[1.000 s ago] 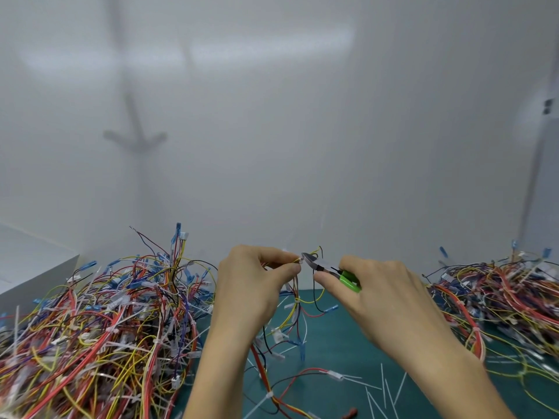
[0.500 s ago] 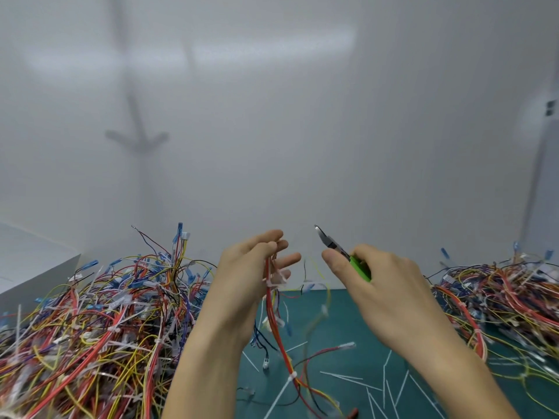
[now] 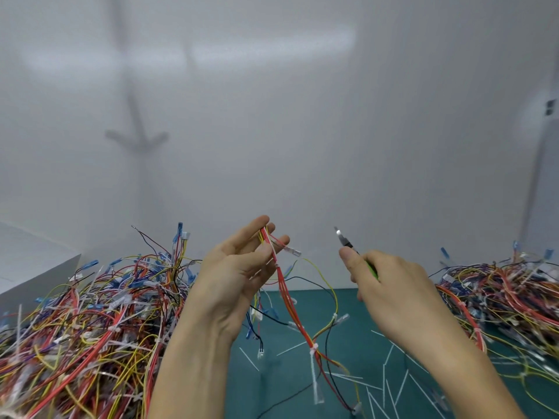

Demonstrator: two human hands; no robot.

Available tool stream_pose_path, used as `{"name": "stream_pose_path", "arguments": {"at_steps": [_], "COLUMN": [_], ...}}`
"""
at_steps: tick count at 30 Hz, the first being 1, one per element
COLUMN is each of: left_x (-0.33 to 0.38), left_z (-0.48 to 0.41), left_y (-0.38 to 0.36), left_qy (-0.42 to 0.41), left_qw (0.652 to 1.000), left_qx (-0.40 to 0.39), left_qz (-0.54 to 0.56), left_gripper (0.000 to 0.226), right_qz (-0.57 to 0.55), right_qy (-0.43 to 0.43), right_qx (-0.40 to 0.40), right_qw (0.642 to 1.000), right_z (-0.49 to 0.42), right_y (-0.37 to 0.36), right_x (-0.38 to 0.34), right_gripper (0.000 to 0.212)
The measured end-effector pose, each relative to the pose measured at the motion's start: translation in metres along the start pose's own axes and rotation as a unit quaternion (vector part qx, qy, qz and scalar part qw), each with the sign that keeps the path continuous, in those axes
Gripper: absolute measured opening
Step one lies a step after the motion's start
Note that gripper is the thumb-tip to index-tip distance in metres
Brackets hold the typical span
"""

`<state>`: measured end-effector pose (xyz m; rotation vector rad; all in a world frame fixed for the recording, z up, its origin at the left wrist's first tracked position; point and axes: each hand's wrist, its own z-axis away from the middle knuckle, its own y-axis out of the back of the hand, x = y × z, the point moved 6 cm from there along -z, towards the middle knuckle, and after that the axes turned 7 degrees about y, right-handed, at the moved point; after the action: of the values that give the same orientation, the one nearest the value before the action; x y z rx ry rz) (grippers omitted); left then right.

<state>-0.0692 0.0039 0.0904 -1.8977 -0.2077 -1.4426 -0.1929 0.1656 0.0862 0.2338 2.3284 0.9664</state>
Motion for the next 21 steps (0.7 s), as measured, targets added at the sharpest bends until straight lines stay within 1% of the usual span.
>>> {"name": "stream_pose_path", "arguments": {"at_steps": [2, 5, 10, 12, 15, 18, 21], "left_x": [0.000, 0.000, 0.002, 0.002, 0.001, 0.001, 0.001], "left_z": [-0.001, -0.003, -0.004, -0.004, -0.003, -0.002, -0.002], "left_y": [0.002, 0.005, 0.008, 0.007, 0.005, 0.003, 0.002], "left_qy": [-0.004, -0.010, -0.028, -0.029, -0.029, -0.027, -0.028], "left_qw": [1.000, 0.998, 0.998, 0.998, 0.998, 0.998, 0.998], "left_qx": [0.005, 0.017, 0.031, 0.026, 0.018, 0.020, 0.020], "left_qz": [0.026, 0.060, 0.049, 0.044, 0.052, 0.055, 0.055], "left_gripper": [0.044, 0.050, 0.044, 0.043, 0.047, 0.045, 0.045], "right_qz": [0.034, 0.064, 0.009, -0.015, -0.052, -0.075, -0.082], "right_qy": [-0.011, -0.012, 0.032, 0.052, 0.068, 0.073, 0.073], "right_qx": [-0.041, -0.098, -0.144, -0.152, -0.150, -0.141, -0.131], "right_qw": [0.999, 0.993, 0.989, 0.987, 0.985, 0.984, 0.985], "right_z": [0.002, 0.005, 0.007, 0.009, 0.011, 0.010, 0.010], "right_y": [-0.006, -0.014, -0.018, -0.019, -0.020, -0.020, -0.019], "right_x": [0.006, 0.010, -0.005, -0.015, -0.027, -0.033, -0.034], "right_gripper": [0.063, 0.065, 0.072, 0.074, 0.077, 0.088, 0.090]}}
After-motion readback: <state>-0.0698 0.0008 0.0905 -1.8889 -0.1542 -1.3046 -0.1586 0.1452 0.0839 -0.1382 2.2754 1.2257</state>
